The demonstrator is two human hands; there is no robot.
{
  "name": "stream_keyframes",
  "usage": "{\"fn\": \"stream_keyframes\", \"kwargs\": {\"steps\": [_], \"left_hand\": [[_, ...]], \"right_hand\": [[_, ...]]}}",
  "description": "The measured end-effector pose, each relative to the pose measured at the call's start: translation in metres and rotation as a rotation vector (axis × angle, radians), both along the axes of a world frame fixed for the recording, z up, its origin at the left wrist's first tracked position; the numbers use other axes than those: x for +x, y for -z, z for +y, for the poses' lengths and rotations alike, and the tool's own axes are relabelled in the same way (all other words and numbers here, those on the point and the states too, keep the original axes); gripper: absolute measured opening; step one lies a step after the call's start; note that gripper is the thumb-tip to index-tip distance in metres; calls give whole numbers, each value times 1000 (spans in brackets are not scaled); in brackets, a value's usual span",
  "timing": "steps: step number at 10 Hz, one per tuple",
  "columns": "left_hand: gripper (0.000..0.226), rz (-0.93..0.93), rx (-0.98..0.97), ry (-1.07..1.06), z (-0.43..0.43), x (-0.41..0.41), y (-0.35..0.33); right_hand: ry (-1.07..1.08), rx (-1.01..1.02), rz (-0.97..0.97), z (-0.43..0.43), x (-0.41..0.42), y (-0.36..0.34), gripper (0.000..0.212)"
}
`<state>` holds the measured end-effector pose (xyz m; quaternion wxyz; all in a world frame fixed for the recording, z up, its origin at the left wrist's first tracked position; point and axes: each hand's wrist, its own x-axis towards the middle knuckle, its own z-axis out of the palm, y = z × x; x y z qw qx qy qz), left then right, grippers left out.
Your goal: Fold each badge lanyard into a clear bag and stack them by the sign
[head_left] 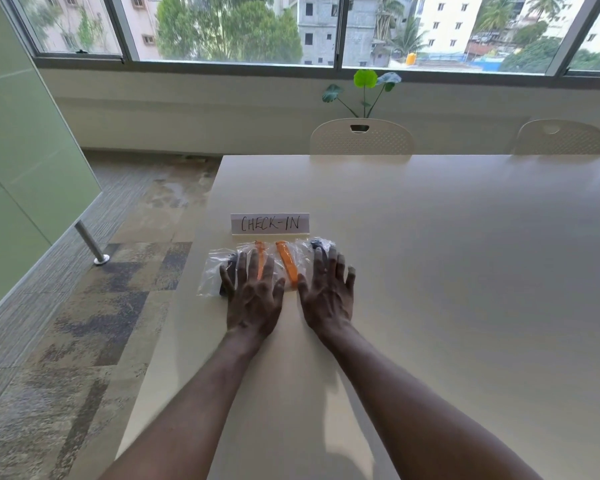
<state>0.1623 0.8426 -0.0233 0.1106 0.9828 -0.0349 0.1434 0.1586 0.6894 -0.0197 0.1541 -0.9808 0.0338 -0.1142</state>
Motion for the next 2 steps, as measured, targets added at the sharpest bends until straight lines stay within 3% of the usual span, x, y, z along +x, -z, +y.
{"fn": "stream_keyframes", "kwargs": {"steps": [2], "left_hand": [[63,-63,17,-16,-11,-38,4]], "right_hand": [[-59,-56,-85,-2,-32,5,69]]}}
